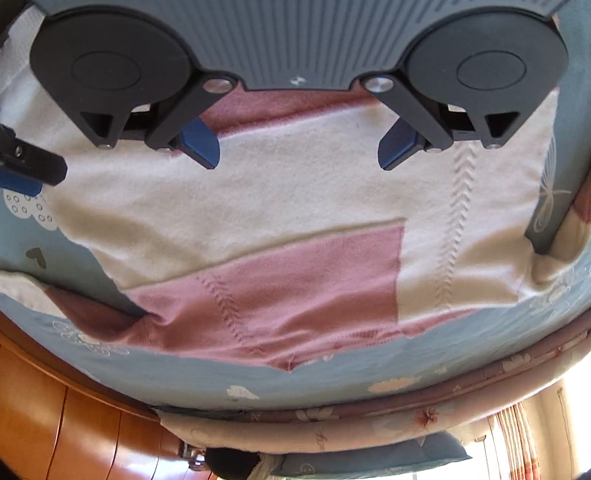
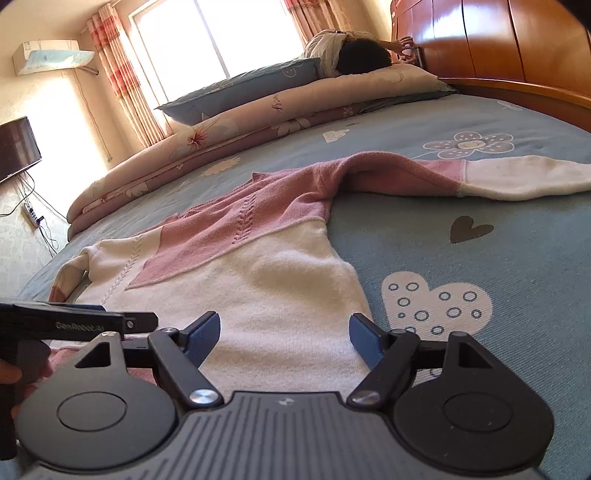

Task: Fold clothes

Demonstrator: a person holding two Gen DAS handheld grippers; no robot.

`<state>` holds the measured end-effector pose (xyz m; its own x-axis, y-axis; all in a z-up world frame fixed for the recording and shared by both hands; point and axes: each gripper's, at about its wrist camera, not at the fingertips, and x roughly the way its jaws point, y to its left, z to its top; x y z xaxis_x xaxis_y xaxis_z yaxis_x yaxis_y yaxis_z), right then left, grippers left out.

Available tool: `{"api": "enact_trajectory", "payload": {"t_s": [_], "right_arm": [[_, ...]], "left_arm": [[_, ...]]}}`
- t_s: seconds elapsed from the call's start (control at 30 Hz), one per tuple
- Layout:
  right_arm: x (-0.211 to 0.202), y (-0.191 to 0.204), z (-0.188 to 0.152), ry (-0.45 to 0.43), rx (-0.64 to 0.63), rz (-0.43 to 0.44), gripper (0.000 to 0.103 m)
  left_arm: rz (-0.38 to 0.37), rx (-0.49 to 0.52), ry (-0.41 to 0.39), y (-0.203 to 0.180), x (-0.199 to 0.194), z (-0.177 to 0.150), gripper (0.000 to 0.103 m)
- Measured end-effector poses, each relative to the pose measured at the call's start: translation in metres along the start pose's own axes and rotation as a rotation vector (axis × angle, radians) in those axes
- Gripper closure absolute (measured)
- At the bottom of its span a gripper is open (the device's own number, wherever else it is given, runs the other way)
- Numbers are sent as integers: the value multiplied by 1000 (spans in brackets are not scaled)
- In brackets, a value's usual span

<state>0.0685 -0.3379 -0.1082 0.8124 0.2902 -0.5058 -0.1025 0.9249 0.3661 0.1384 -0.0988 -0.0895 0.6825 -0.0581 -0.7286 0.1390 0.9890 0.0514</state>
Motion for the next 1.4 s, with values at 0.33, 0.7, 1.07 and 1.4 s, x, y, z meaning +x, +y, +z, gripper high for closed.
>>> {"api": "enact_trajectory", "payload": {"t_s": [0.33, 0.7, 1.07, 1.4], "right_arm": [[10, 15, -10, 13, -97, -8, 4], [13, 61, -14, 52, -246, -150, 0], [40, 107, -25, 157, -281, -250, 0], [0, 143, -32, 144, -404, -268, 0]], "left_arm": [[-95, -28, -42, 39, -41, -47, 10], [-126, -30, -79, 92, -24, 14, 10], [-265, -19, -69, 111, 11, 5, 10], [-319, -73, -81, 120, -12, 6, 10]]}}
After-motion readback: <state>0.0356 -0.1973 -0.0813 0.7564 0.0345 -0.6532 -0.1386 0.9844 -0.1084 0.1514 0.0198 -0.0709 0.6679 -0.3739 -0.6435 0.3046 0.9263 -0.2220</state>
